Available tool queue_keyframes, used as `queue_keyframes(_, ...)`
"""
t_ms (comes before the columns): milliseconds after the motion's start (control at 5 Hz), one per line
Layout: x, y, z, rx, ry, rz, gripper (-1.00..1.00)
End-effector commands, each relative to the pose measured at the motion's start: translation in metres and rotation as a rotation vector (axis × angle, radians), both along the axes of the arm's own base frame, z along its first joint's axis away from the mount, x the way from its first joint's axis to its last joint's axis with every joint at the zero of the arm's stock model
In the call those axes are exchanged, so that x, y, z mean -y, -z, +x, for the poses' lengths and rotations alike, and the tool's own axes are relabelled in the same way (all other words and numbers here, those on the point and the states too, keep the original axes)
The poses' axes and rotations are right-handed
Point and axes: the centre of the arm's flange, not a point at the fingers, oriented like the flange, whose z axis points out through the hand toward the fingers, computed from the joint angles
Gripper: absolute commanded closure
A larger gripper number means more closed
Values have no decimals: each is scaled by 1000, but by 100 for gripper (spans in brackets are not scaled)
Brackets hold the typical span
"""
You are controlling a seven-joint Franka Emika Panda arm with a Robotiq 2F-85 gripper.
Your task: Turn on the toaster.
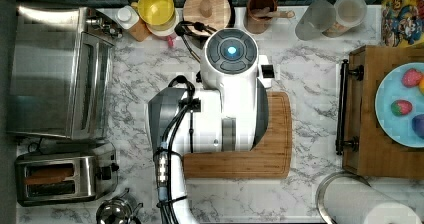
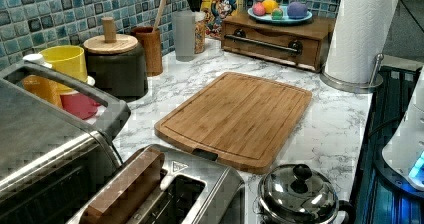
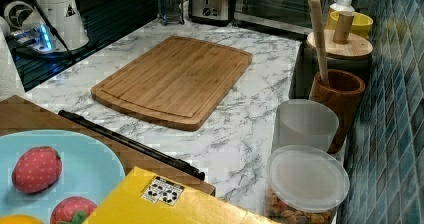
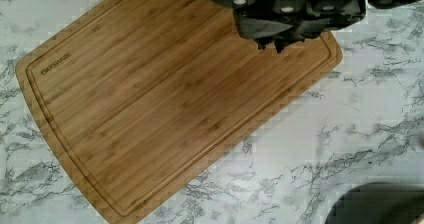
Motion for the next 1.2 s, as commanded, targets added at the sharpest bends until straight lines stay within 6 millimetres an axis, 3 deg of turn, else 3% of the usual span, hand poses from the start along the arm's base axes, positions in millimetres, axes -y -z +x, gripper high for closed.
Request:
queue_keyframes(200, -7, 0, 0, 4, -30, 4, 100)
queue_keyframes(400, -25, 16, -11, 16, -93, 21, 100)
queue_keyframes(800, -106, 52, -28, -10, -371, 75, 100)
queue_keyframes(1200, -158, 56, -69, 32, -542, 135, 100)
